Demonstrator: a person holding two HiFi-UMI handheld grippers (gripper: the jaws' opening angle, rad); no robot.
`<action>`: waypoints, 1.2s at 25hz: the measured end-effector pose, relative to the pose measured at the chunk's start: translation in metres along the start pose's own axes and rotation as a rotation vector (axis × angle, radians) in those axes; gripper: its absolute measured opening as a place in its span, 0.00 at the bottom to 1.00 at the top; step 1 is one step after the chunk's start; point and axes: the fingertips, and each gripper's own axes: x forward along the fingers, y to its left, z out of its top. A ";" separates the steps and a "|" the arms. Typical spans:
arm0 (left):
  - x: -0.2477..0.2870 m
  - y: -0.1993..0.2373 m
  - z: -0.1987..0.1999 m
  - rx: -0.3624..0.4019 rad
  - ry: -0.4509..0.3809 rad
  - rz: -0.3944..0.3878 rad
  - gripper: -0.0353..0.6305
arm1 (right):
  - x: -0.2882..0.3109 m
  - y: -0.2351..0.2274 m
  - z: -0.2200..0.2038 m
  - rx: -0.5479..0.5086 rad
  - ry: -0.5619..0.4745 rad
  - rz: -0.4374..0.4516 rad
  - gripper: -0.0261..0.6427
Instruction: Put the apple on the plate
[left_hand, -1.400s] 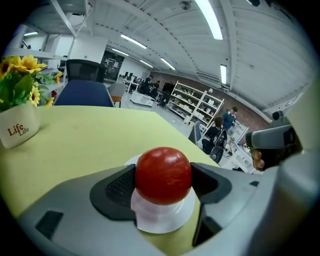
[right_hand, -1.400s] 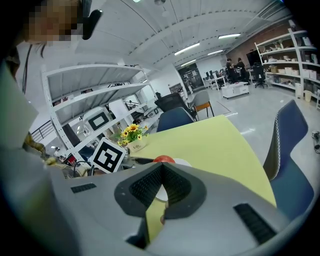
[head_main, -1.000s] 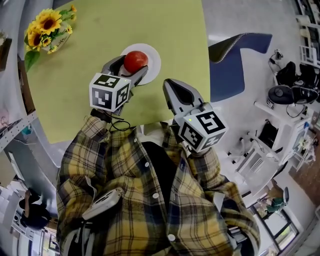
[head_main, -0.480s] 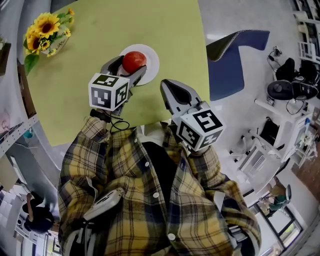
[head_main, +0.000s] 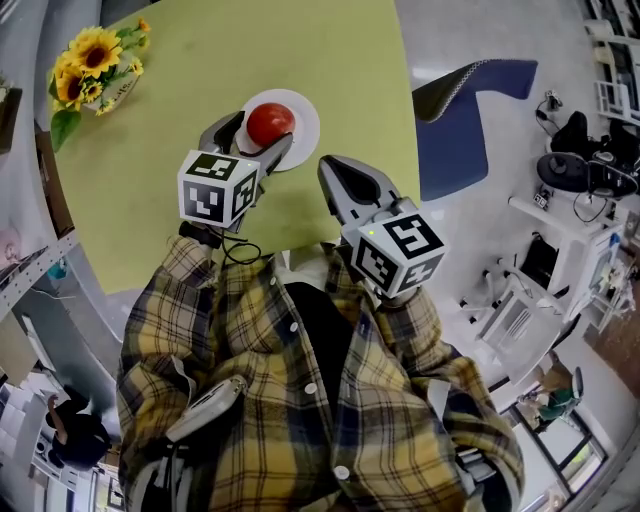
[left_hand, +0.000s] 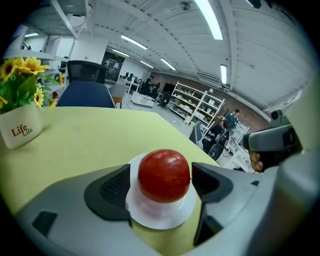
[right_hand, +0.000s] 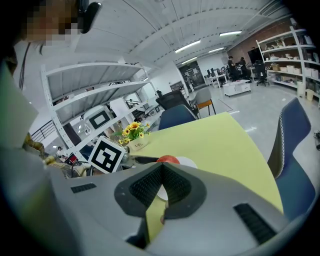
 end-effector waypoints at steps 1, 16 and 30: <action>-0.001 -0.001 0.000 0.003 0.002 -0.002 0.61 | 0.000 0.001 0.000 0.000 0.000 0.001 0.03; -0.021 -0.008 0.012 -0.023 -0.014 0.037 0.62 | -0.007 0.006 0.011 -0.025 -0.028 0.017 0.03; -0.105 -0.057 0.084 -0.005 -0.272 0.024 0.44 | -0.034 0.011 0.062 -0.106 -0.123 0.028 0.03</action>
